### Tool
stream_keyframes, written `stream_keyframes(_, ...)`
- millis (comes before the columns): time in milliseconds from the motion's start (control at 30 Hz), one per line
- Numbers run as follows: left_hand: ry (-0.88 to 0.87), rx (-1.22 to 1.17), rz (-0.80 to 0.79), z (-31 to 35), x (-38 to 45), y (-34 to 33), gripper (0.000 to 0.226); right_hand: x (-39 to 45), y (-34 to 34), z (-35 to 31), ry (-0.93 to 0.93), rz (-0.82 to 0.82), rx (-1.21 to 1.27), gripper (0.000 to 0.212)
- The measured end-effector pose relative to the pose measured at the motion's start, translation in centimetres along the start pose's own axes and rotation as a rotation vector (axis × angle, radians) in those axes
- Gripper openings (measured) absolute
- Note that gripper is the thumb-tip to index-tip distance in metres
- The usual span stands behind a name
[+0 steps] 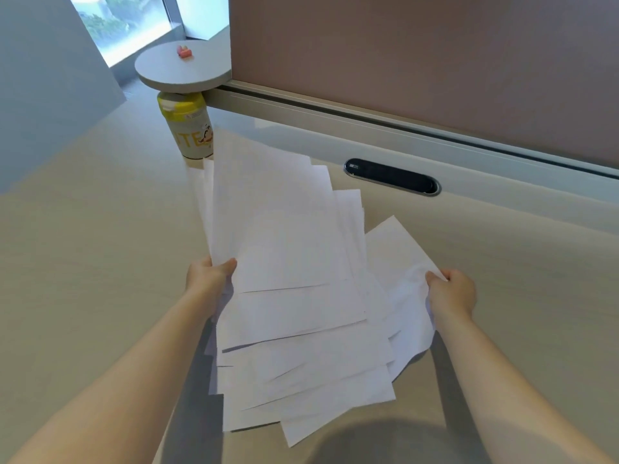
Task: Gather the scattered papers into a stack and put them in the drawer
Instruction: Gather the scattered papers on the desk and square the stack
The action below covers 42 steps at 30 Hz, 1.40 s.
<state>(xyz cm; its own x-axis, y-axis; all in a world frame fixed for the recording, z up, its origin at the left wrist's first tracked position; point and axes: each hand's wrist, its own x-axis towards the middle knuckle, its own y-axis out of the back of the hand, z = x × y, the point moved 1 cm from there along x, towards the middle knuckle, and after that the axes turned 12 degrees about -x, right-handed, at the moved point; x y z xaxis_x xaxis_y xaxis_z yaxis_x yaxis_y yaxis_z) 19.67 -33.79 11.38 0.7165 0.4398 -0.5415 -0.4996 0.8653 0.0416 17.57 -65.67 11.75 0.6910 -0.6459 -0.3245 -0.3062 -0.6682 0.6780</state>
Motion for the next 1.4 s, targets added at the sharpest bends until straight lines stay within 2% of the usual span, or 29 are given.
stream_keyframes(67,0.009,0.025,-0.020,0.3,-0.4,0.3,0.038,-0.1,-0.4,0.0,-0.004,-0.036,-0.003,0.008)
stream_keyframes(267,0.007,0.179,-0.149,0.9,-0.5,1.5,0.037,0.2,-1.2,-1.2,0.090,-0.190,-0.016,0.026)
stream_keyframes(400,0.110,0.266,-0.243,0.9,-0.2,2.0,0.026,0.6,-2.0,-2.5,0.181,-0.220,-0.047,0.009)
stream_keyframes(467,0.153,0.348,-0.297,0.6,0.4,2.1,0.028,0.7,-2.3,-2.7,0.186,-0.224,-0.058,0.007)
stream_keyframes(500,0.147,0.363,-0.298,0.3,0.8,1.9,0.024,0.8,-2.4,-2.7,0.175,-0.201,-0.116,0.014)
stream_keyframes(567,0.101,0.345,-0.247,0.0,1.2,1.3,0.016,1.0,-2.2,-2.2,0.085,-0.089,-0.319,0.044)
stream_keyframes(600,0.065,0.325,-0.205,-0.2,1.4,0.8,0.022,1.1,-2.0,-1.7,0.008,-0.038,-0.361,0.056)
stream_keyframes(667,0.015,0.286,-0.144,-0.6,1.7,-0.2,0.035,0.8,-1.4,-0.8,-0.095,0.026,-0.334,0.064)
stream_keyframes(733,0.002,0.249,-0.116,-1.2,1.8,-0.9,0.040,0.4,-1.3,0.1,-0.022,0.009,-0.332,0.054)
stream_keyframes(800,0.004,0.218,-0.114,-1.5,1.7,-1.8,0.041,-0.3,-1.6,0.8,0.126,-0.091,-0.413,0.044)
stream_keyframes(867,0.014,0.212,-0.128,-1.6,1.3,-2.7,0.041,-0.4,-2.2,1.5,0.228,-0.183,-0.556,0.052)
stream_keyframes(967,0.029,0.239,-0.174,-1.8,1.2,-3.1,0.040,-0.4,-2.5,1.8,0.270,-0.249,-0.716,0.064)
stream_keyframes(1133,0.064,0.333,-0.287,-0.8,1.0,-3.2,0.036,0.4,-2.7,1.3,0.344,-0.288,-0.802,0.062)
stream_keyframes(1267,0.140,0.316,-0.442,0.0,0.3,-4.5,0.013,0.9,-2.9,0.1,0.372,-0.344,-0.662,0.061)
stream_keyframes(1333,0.204,0.224,-0.488,0.7,0.1,-5.1,0.026,1.2,-2.8,-0.5,0.389,-0.263,-0.371,0.055)
stream_keyframes(1400,0.223,0.224,-0.451,1.2,0.5,-5.3,0.050,1.6,-2.4,-1.1,0.207,-0.201,-0.009,0.051)
